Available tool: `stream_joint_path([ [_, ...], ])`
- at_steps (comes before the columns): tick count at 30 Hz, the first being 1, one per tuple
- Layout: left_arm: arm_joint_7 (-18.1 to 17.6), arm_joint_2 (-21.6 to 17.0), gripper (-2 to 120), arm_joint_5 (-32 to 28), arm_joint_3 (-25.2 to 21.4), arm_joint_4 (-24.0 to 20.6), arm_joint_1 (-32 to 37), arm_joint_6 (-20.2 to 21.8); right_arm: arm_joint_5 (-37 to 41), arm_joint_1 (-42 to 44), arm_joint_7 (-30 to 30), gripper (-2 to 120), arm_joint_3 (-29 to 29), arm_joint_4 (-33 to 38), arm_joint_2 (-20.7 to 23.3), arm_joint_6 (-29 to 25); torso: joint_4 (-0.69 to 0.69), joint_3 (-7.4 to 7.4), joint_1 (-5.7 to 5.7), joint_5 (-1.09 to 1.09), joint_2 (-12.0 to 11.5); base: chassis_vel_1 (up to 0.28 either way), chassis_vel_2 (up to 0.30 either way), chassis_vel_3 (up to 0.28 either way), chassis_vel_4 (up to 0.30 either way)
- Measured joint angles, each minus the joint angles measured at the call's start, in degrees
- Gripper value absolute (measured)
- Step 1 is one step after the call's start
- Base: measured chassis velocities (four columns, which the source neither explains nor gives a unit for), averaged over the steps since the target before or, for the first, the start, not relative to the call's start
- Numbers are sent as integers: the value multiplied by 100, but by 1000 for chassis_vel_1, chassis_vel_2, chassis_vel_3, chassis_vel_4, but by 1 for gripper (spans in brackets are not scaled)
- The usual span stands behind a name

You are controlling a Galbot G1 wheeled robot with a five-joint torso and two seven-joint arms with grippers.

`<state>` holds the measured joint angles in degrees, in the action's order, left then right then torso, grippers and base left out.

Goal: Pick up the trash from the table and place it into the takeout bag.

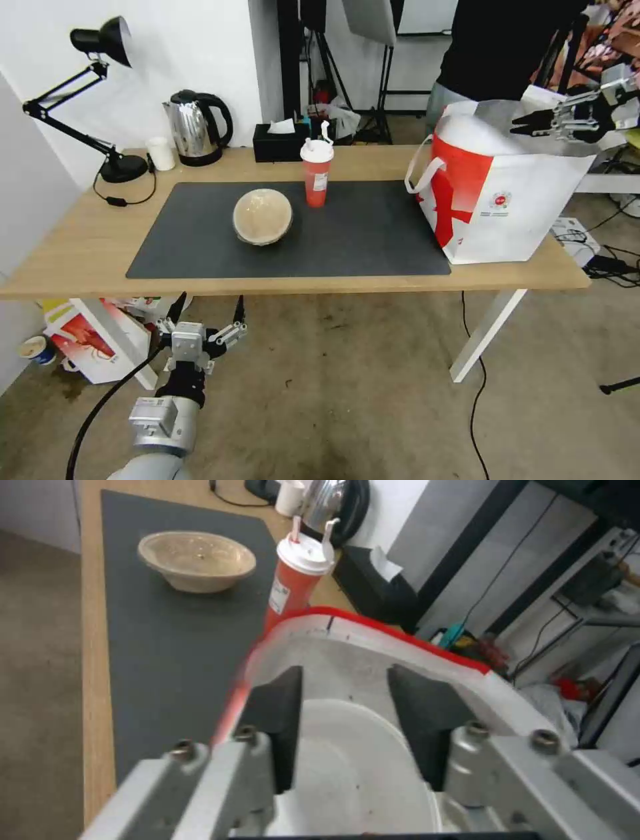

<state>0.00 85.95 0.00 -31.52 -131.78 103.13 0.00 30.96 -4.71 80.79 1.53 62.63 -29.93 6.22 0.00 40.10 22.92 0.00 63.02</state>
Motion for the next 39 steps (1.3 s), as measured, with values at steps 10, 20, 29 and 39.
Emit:
stream_joint_path([
  [10,0,0,100,0,0,0,0,0,17,-150,-80,75,119,31,8,30,0,0,0,0,0,0,0,0,0],
  [20,0,0,100,0,0,0,0,0,233,-311,-190,100,218,52,-12,85,0,0,0,0,0,0,0,0,0],
  [29,0,0,100,0,0,0,0,0,302,-193,-292,100,209,110,-41,103,0,0,0,0,0,0,0,0,0],
  [39,0,0,100,0,-2,0,0,0,768,401,-937,100,0,559,5,135,0,0,0,0,0,0,0,0,0],
])
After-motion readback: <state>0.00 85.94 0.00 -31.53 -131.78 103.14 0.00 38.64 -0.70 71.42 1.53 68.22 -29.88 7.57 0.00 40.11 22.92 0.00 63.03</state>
